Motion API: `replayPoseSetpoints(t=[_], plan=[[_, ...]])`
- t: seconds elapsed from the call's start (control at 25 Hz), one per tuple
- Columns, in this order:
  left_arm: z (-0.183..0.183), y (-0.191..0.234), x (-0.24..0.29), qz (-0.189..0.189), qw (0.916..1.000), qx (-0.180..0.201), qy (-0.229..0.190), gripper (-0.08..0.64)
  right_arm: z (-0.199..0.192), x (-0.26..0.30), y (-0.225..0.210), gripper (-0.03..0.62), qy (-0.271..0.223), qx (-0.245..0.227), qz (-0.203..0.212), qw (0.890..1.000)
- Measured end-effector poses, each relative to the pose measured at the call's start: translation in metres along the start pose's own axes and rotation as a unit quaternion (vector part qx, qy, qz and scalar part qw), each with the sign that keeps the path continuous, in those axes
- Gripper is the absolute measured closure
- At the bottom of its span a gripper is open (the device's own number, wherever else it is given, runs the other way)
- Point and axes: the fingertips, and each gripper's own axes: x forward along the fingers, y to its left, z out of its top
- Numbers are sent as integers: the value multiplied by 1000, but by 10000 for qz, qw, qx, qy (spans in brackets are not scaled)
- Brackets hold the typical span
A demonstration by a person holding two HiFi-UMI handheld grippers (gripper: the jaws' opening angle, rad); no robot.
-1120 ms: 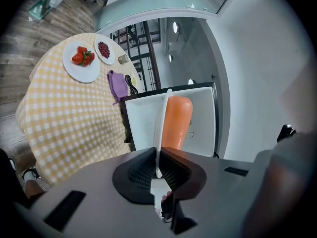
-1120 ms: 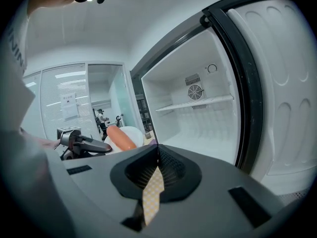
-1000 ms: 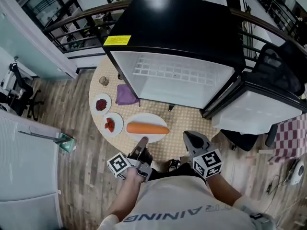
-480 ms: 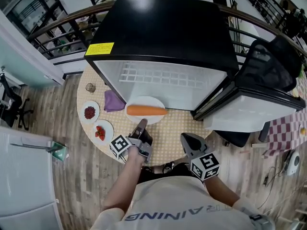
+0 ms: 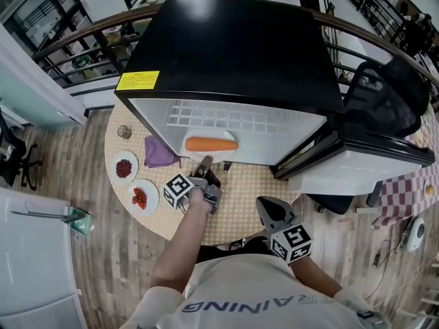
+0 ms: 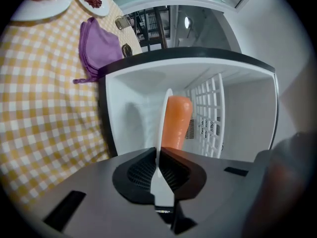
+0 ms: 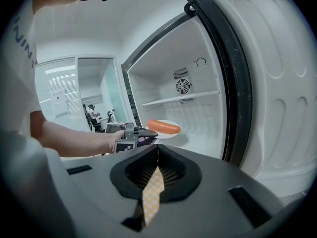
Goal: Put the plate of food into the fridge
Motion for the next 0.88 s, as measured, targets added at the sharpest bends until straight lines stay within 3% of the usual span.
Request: replayPoseSetpoints(t=[0.56, 0.88], plan=[[14, 19, 70, 556, 9983, 166, -59, 535, -10, 8, -7, 572, 192, -11, 46, 9998], [22, 29, 83, 842, 9963, -50, -187, 530, -13, 7, -11, 572, 258, 59, 28, 9996]])
